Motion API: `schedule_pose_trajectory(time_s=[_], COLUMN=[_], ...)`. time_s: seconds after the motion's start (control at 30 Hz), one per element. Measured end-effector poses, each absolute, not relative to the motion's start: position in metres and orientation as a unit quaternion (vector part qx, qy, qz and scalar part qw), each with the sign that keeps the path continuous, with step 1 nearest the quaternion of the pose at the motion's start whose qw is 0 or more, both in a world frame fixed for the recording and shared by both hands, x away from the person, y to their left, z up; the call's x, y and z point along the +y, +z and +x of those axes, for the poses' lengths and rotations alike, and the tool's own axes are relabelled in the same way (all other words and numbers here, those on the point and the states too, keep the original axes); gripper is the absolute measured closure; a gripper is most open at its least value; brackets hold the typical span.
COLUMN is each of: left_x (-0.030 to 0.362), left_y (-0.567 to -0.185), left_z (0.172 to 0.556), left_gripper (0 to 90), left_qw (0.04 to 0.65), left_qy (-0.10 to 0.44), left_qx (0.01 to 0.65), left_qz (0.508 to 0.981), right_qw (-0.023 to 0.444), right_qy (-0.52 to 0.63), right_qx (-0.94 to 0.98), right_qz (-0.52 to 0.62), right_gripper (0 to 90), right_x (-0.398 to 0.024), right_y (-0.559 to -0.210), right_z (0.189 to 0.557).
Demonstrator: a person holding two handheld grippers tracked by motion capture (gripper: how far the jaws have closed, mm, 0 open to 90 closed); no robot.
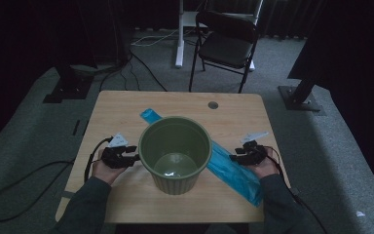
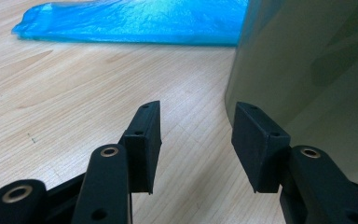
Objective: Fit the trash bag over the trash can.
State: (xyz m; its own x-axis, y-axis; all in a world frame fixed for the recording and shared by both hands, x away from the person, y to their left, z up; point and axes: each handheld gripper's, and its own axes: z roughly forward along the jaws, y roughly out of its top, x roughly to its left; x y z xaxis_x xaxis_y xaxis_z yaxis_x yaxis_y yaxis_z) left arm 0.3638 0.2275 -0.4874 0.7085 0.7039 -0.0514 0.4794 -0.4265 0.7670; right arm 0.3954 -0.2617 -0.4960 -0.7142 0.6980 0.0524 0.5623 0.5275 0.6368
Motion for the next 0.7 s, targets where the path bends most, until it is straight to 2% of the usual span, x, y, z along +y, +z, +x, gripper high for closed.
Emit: schedule_pose_trajectory(time_s=[0.07,0.37,0.7], left_x=[0.229,0.228,0.226], left_y=[-0.487,-0.487,-0.487], left_z=[0.363,0.363,0.363], left_gripper=[52.0,52.2,52.2], left_qw=[0.402,0.403,0.404], left_qy=[0.141,0.138,0.137], left_qx=[0.355,0.355,0.351], left_qz=[0.832,0.832,0.834], right_qw=[0.098,0.107,0.099], right_qy=[0.321,0.298,0.279], right_qx=[0.872,0.881,0.879], right_qz=[0.356,0.352,0.374], right_gripper=[57.3,59.1,52.8], right_x=[-0.254,-0.227,-0.222], right_y=[-0.496,-0.506,-0.52], right_z=[0.4,0.418,0.432])
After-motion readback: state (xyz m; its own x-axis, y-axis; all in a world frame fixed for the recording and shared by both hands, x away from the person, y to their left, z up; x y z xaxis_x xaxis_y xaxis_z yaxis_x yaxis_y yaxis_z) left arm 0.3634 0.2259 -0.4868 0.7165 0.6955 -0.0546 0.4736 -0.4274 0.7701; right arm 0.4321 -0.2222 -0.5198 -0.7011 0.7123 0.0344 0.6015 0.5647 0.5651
